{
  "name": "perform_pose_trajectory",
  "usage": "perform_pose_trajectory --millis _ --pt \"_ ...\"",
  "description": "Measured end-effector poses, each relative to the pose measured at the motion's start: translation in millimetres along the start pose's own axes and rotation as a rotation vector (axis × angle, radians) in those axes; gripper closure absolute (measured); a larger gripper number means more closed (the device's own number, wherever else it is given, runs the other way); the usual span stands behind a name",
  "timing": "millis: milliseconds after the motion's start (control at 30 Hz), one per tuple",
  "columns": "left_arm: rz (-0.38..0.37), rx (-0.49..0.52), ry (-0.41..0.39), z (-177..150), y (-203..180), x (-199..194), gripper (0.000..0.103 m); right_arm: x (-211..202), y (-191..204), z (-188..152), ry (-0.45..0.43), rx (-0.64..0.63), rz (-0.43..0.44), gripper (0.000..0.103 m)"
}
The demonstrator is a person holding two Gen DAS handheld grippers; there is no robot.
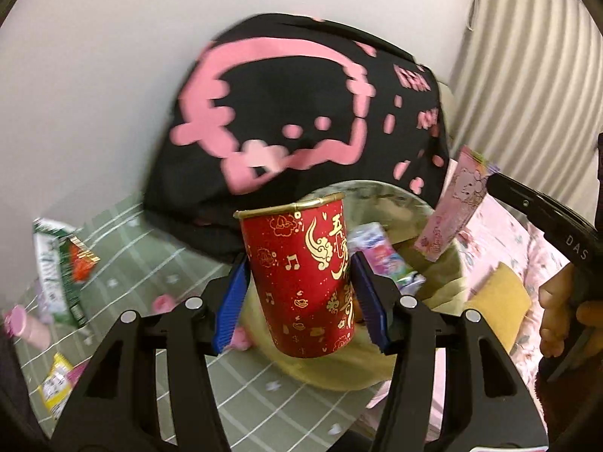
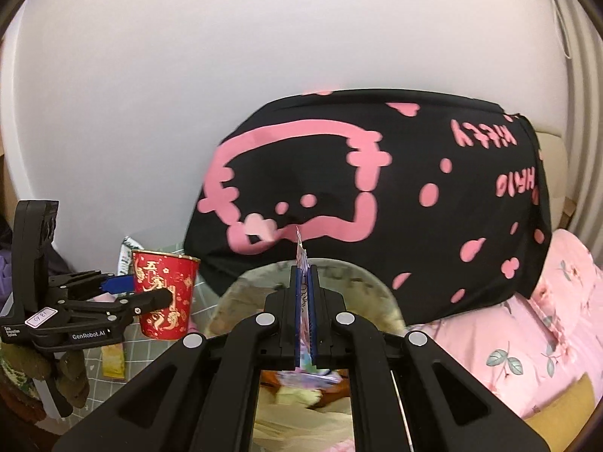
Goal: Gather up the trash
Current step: 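Carry cup and wrapper into the yellow trash bag, opening the left tool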
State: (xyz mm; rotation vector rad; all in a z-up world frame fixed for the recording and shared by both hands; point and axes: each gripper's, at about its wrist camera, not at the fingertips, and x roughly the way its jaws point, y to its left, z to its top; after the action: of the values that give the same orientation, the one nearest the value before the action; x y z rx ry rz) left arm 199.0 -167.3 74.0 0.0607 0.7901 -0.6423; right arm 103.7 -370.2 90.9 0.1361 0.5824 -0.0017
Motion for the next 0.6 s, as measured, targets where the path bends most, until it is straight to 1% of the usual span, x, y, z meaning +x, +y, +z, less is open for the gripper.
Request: perform_pose_trajectory --millis 133,300,367,433,500,567,600 --pt "-0.134 -0.031 0.04 9 -12 27 0.051 -4 -22 -2 -0.006 0.018 -0.011 0.098" --pt "-0.222 -0.017 0.11 18 -37 72 0.051 -3 -45 -6 -0.003 0.031 -0.017 0.098" --pt "-0.212 -0.01 0.152 17 -45 91 0.051 -3 -54 -8 -0.002 0.044 -0.016 0.098" --pt "-0.168 0.0 0.222 13 -52 117 0.051 -3 -62 -10 -0.003 0.06 -0.01 0.098" --pt "-0.148 -0.006 0.272 9 -55 137 0.051 -2 -71 -12 -0.006 0.075 -0.005 0.098" --pt "-0.146 -0.01 0.299 6 -58 150 0.051 0 -78 -15 -0.003 0.085 0.003 0.098" --pt "-0.146 -0.013 0.303 5 -60 154 0.049 2 -81 -16 0.001 0.09 0.006 0.098"
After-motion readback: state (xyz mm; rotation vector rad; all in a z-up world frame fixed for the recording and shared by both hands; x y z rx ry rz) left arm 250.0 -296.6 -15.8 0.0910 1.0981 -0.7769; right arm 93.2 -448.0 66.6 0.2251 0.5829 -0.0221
